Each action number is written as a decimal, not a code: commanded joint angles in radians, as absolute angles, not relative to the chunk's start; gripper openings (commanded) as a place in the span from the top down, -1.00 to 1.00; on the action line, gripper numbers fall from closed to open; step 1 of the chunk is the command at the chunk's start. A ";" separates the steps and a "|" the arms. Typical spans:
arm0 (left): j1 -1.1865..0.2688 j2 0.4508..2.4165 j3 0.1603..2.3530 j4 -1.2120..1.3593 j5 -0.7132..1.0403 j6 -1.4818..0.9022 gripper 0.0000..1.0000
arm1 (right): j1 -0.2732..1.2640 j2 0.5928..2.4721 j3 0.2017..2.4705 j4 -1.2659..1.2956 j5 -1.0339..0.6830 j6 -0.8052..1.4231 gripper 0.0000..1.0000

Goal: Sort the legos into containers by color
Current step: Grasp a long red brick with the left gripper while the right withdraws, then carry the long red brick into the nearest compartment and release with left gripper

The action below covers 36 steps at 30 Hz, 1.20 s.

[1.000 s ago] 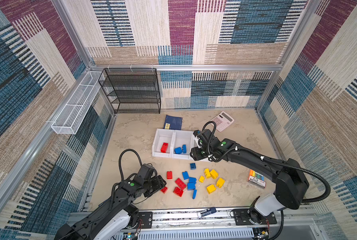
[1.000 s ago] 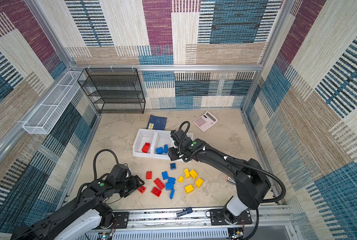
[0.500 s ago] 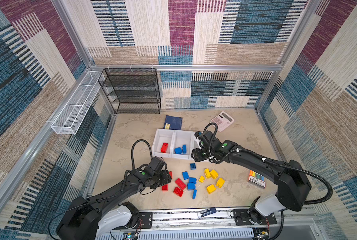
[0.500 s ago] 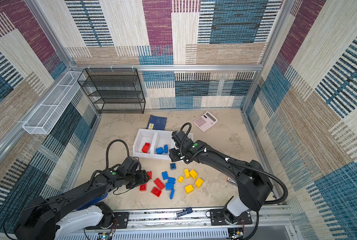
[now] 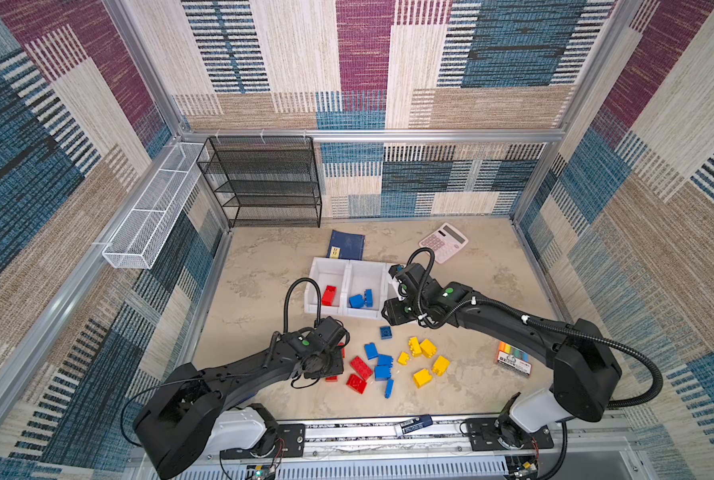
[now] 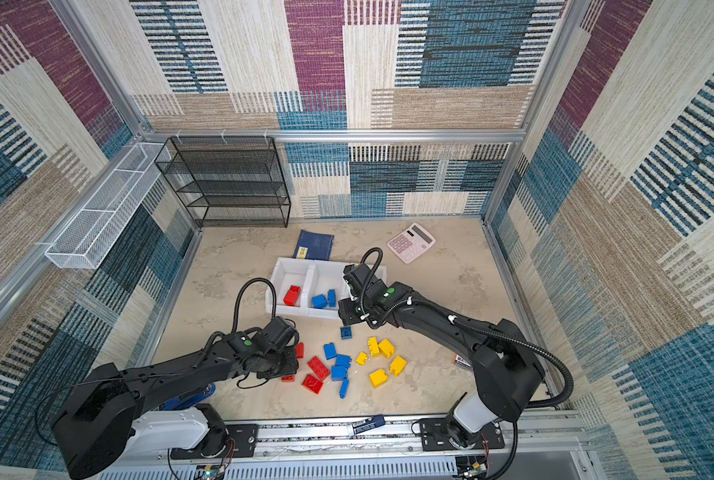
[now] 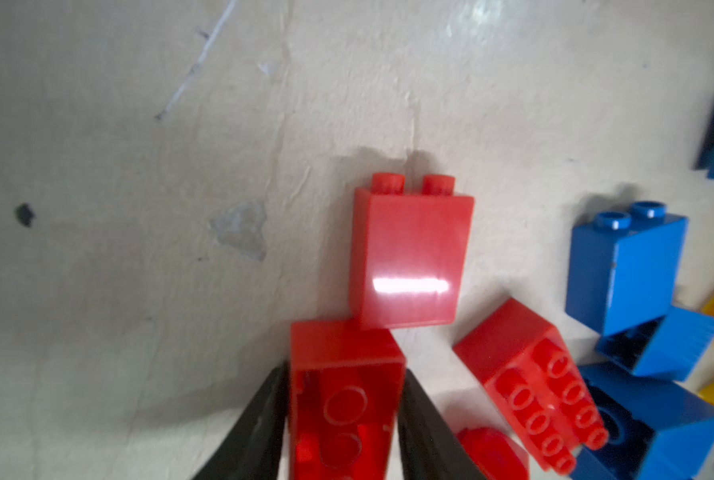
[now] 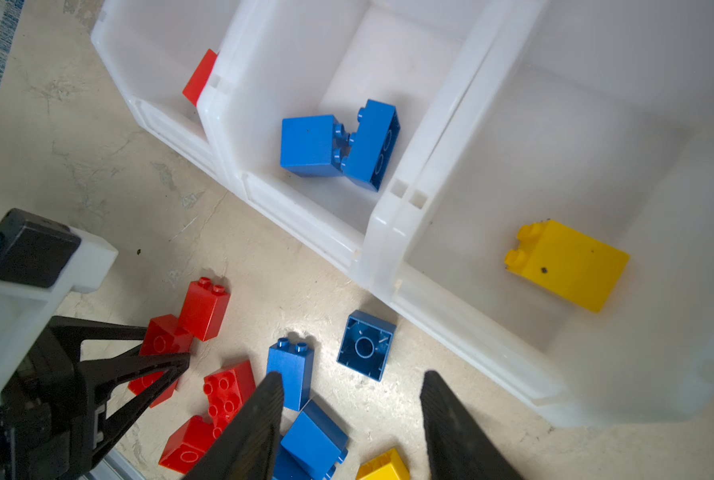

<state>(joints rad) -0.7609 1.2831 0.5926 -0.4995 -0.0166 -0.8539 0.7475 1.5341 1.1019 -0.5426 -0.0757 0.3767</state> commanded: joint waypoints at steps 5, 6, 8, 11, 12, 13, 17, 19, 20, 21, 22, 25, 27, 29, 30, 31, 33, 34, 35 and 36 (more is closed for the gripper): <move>-0.767 1.265 0.606 -0.508 -0.059 -0.806 0.36 | 0.749 1.523 1.093 -0.518 -0.077 0.388 -0.11; -0.767 1.256 0.614 -0.518 -0.068 -0.800 0.39 | 0.748 1.523 1.093 -0.518 -0.078 0.388 -0.11; -0.764 1.238 0.644 -0.540 -0.087 -0.780 0.45 | 0.748 1.527 1.094 -0.520 -0.078 0.387 -0.10; -0.747 1.231 0.713 -0.559 -0.091 -0.715 0.44 | 0.748 1.540 1.101 -0.527 -0.086 0.386 -0.10; -0.733 1.237 0.746 -0.571 -0.091 -0.686 0.43 | 0.748 1.544 1.103 -0.528 -0.085 0.387 -0.10; -0.717 1.247 0.774 -0.580 -0.092 -0.662 0.43 | 0.749 1.542 1.102 -0.527 -0.086 0.389 -0.09; -0.608 1.298 0.874 -0.574 -0.102 -0.559 0.42 | 0.749 1.527 1.100 -0.522 -0.083 0.391 -0.08; -0.538 1.338 0.908 -0.545 -0.087 -0.522 0.41 | 0.748 1.523 1.100 -0.524 -0.081 0.392 -0.08; -0.501 1.360 0.925 -0.533 -0.077 -0.505 0.41 | 0.749 1.521 1.098 -0.527 -0.080 0.391 -0.09; -0.470 1.391 0.949 -0.523 -0.066 -0.484 0.40 | 0.748 1.520 1.097 -0.529 -0.081 0.390 -0.08; -0.447 1.417 0.974 -0.520 -0.061 -0.466 0.40 | 0.749 1.518 1.093 -0.529 -0.081 0.388 -0.08; -0.399 1.514 1.070 -0.520 -0.039 -0.407 0.38 | 0.749 1.517 1.082 -0.529 -0.079 0.386 -0.08; -0.378 1.580 1.131 -0.507 -0.015 -0.368 0.37 | 0.749 1.521 1.084 -0.531 -0.081 0.384 -0.08; -0.356 1.639 1.183 -0.503 0.009 -0.355 0.36 | 0.749 1.522 1.093 -0.534 -0.080 0.384 -0.08; -0.342 1.670 1.211 -0.503 0.030 -0.349 0.36 | 0.749 1.520 1.095 -0.534 -0.079 0.384 -0.08; -0.333 1.693 1.231 -0.503 0.048 -0.342 0.35 | 0.749 1.519 1.095 -0.532 -0.078 0.384 -0.08; -0.318 1.738 1.264 -0.506 0.077 -0.319 0.35 | 0.749 1.514 1.085 -0.528 -0.078 0.383 -0.08; -0.315 1.754 1.276 -0.506 0.083 -0.311 0.34 | 0.748 1.514 1.078 -0.528 -0.078 0.380 -0.09; -0.309 1.769 1.284 -0.508 0.092 -0.306 0.34 | 0.748 1.517 1.074 -0.531 -0.076 0.377 -0.08; -0.303 1.781 1.291 -0.502 0.103 -0.306 0.34 | 0.749 1.521 1.071 -0.536 -0.074 0.373 -0.08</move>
<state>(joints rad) -0.3126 1.7557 1.2690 -0.5041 0.0418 -0.3634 0.7475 1.5208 1.0779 -0.5426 -0.0788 0.3798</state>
